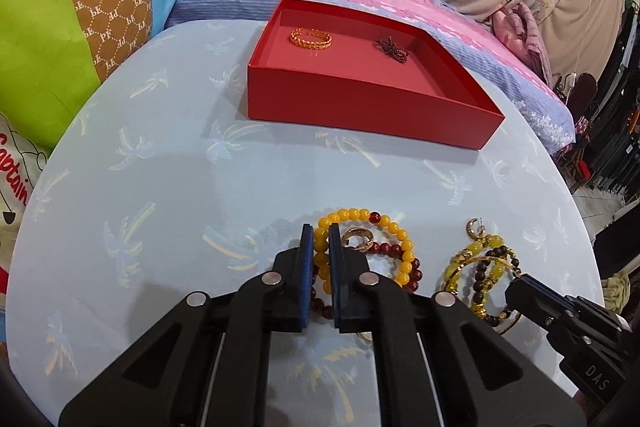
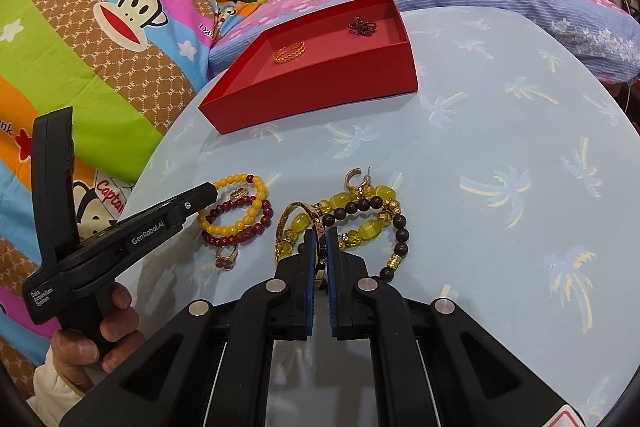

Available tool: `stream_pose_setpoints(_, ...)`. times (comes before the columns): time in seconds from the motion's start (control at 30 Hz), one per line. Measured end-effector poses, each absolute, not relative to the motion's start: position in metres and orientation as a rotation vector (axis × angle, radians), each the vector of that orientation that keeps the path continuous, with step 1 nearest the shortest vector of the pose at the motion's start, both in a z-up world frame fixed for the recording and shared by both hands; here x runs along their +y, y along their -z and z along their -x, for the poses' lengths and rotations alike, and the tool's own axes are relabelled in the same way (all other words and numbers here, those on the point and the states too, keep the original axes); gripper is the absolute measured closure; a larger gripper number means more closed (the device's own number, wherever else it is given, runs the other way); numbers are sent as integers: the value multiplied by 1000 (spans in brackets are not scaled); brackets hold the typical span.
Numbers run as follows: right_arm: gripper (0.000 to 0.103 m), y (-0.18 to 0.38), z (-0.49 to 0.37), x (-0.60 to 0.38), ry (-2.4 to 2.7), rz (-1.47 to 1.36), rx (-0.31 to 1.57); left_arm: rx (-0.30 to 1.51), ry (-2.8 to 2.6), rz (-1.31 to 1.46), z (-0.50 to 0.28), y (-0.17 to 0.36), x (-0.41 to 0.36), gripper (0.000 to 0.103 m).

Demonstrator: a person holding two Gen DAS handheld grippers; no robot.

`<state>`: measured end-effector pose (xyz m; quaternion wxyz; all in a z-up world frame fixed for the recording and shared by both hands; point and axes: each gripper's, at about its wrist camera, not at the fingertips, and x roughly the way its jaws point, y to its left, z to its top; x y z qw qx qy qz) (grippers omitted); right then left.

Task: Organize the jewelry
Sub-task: 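Lift the thin gold bangle with the right tool while the left tool grasps the amber bracelet, then carry both bracelets into the red box and open both tools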

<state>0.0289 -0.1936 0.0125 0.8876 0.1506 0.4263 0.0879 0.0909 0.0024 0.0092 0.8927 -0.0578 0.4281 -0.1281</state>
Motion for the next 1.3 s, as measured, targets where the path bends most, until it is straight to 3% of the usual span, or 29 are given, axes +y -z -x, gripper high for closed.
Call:
stream_pose_setpoints(0.87, 98, -72, -17, -212, -201, -321, 763, 813, 372, 112, -62, -73, -11, 96)
stream_pose_setpoints(1.3, 99, -104, -120, -229, -221, -264, 728, 740, 446, 78, -140, -119, -33, 96)
